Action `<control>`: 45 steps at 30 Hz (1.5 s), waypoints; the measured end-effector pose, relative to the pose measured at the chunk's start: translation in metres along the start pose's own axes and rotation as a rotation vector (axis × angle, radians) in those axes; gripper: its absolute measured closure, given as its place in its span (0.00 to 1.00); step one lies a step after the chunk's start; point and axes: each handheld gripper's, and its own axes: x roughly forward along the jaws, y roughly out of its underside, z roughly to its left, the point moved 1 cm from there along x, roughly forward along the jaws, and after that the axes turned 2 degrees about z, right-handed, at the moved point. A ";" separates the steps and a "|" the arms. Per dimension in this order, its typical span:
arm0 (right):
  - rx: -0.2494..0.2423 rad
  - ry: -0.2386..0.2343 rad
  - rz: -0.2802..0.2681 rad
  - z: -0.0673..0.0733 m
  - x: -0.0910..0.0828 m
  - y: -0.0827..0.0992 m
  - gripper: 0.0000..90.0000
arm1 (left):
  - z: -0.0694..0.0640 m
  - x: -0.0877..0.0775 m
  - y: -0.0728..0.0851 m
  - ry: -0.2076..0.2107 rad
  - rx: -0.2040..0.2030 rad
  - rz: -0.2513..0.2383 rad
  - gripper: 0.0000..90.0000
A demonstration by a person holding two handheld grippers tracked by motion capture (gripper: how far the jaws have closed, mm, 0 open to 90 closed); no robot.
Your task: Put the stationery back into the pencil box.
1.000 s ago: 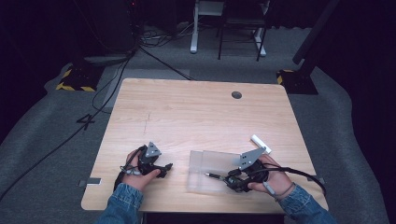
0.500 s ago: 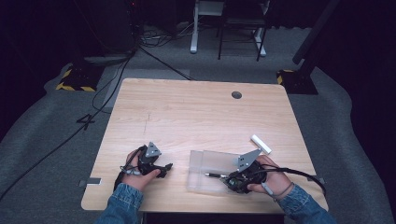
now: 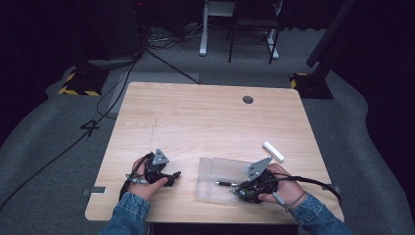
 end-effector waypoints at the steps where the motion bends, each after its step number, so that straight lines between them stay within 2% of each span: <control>1: 0.004 -0.005 0.000 0.000 0.000 0.000 0.58 | 0.000 0.000 0.000 0.000 0.000 0.000 0.22; 13: 0.006 -0.027 0.015 0.001 0.003 0.000 0.58 | 0.000 0.000 0.000 0.000 0.000 0.000 0.22; 24: 0.016 -0.025 0.019 0.001 0.004 0.001 0.57 | 0.000 0.000 0.000 0.000 0.000 0.000 0.22; 33: 0.022 -0.025 0.011 0.001 0.003 0.000 0.51 | 0.000 0.000 0.000 0.000 0.000 0.000 0.22; 43: 0.027 -0.014 -0.049 0.003 -0.004 -0.003 0.48 | 0.000 0.000 0.000 0.001 0.000 0.000 0.22; 45: 0.020 -0.014 -0.092 0.005 -0.005 -0.006 0.45 | 0.000 0.000 0.000 0.000 0.000 0.000 0.22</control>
